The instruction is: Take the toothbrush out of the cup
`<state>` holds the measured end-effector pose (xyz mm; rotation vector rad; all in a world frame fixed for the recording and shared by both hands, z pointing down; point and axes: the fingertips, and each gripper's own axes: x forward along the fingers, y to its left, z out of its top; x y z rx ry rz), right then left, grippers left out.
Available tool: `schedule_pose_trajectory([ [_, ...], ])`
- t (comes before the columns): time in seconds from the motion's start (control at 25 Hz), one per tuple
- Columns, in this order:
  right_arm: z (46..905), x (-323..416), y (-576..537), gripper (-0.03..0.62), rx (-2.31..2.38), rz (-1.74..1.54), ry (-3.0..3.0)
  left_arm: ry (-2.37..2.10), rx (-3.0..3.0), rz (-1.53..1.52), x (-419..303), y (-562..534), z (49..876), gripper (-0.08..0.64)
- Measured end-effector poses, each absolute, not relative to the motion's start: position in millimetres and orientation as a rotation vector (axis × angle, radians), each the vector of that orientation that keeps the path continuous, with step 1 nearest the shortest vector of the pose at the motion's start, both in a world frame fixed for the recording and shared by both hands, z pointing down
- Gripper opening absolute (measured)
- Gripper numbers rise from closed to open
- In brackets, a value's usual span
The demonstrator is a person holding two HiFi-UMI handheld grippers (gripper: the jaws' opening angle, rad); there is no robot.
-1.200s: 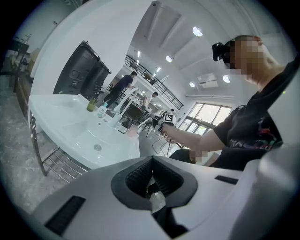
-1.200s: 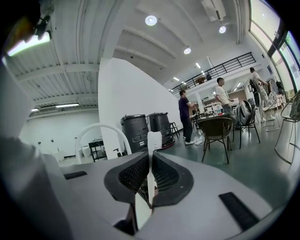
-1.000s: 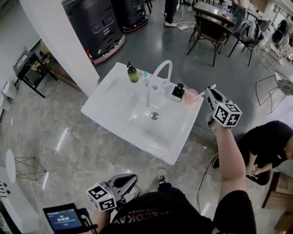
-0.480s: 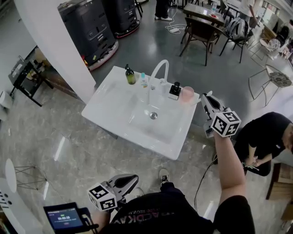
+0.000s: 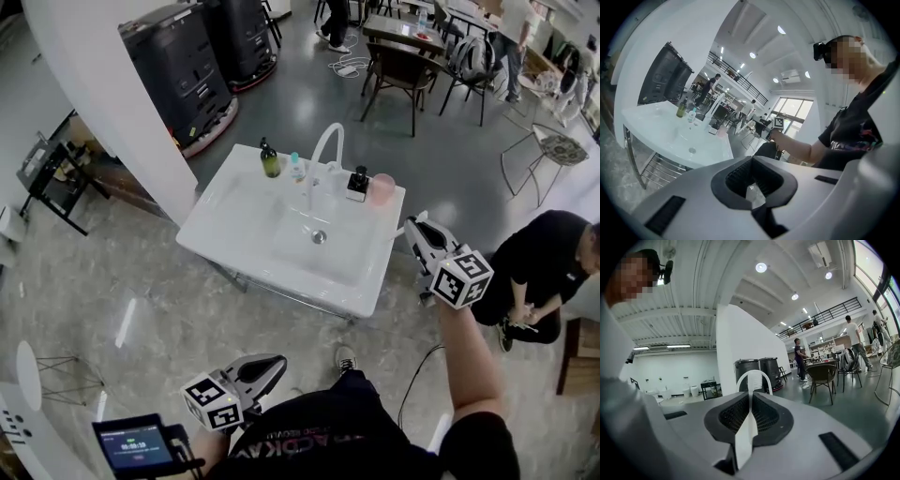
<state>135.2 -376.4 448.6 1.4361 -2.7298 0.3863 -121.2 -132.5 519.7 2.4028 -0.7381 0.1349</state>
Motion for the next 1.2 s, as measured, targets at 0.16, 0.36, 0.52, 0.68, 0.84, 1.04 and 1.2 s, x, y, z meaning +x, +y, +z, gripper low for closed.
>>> schedule_pose_trajectory([
  [0.16,432,114,-340,0.028,1.438,0.396,-2.736,-0.728,2.419,0.140,-142,-114,501,0.009],
  [0.36,411,88,-289,0.028,1.461,0.392,-2.736,-0.691,2.442,0.145,-165,-86,481,0.008],
  [0.52,409,72,-255,0.028,1.472,0.365,-2.732,-0.642,2.465,0.147,-171,-64,486,0.008],
  [0.68,409,59,-221,0.028,1.477,0.337,-2.717,-0.593,2.480,0.159,-175,-43,490,0.008],
  [0.84,410,45,-189,0.028,1.490,0.339,-2.706,-0.534,2.478,0.167,-175,-24,493,0.008],
  [1.04,414,33,-156,0.028,1.496,0.381,-2.701,-0.445,2.486,0.186,-165,-10,495,0.009],
  [1.2,419,29,-132,0.028,1.501,0.425,-2.707,-0.403,2.485,0.190,-153,-9,496,0.008],
])
